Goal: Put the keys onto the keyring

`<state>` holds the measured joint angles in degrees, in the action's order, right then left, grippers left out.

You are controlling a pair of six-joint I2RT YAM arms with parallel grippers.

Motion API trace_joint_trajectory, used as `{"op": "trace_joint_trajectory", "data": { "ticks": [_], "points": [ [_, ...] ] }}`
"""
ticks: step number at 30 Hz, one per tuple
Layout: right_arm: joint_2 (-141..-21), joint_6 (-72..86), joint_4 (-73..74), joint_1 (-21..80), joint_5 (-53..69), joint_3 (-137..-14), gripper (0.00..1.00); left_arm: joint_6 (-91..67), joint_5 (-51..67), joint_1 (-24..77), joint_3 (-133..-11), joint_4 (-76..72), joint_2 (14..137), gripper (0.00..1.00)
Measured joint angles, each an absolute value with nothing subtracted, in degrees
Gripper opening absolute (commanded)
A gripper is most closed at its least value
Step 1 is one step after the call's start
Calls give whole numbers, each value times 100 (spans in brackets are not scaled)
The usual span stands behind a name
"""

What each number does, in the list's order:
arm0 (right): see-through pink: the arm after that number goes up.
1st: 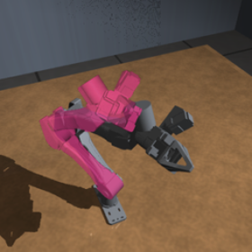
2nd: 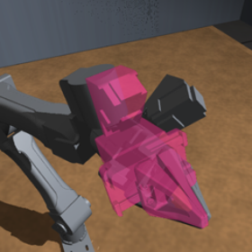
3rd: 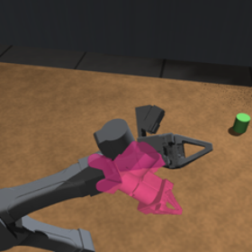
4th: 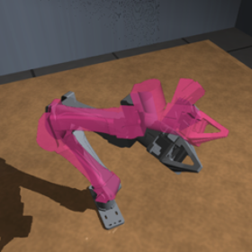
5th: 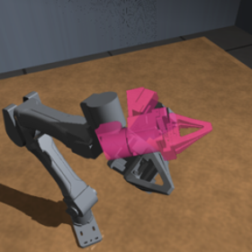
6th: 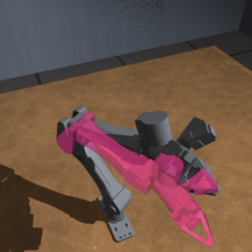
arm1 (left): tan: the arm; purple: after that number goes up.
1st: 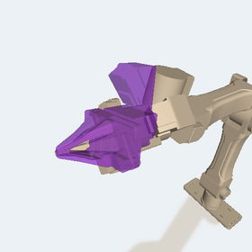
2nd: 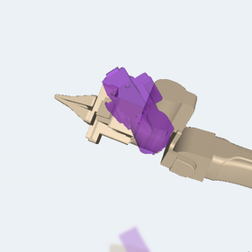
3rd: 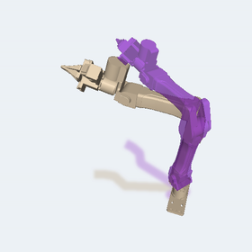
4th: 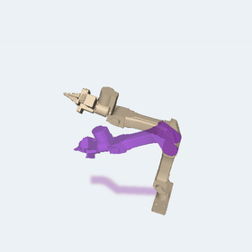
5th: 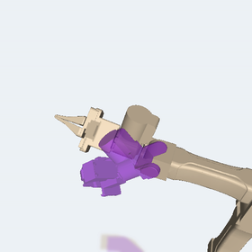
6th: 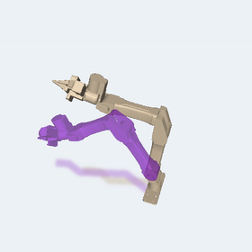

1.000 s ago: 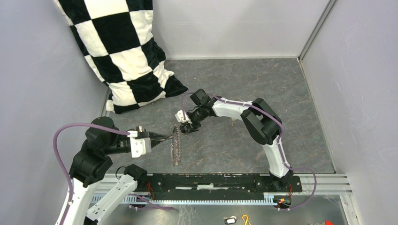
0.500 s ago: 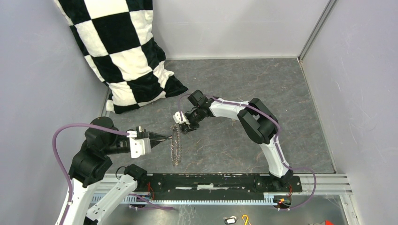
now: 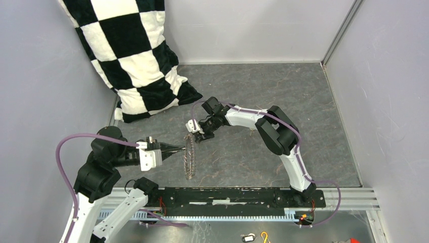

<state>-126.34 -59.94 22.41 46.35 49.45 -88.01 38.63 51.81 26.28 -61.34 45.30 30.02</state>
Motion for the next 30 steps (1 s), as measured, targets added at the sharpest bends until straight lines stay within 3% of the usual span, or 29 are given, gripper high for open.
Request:
{"op": "trace_joint_trajectory", "data": {
  "ticks": [5,21,25,30],
  "points": [
    [-12634,-5706,2163,4619,5024,-8805,1,3863,5264,2628,-6134,4530,3002,2],
    [-11214,-3844,204,4497,5068,-7091,0,3863,5312,2628,-6134,4532,3002,2],
    [-10438,-3426,-78,4497,4840,-6418,0,3970,5406,2628,-6134,4589,3009,2],
    [-8416,-3030,-231,4563,4287,-5201,0,4536,5843,2628,-6123,4993,3199,2]
  ]
}}
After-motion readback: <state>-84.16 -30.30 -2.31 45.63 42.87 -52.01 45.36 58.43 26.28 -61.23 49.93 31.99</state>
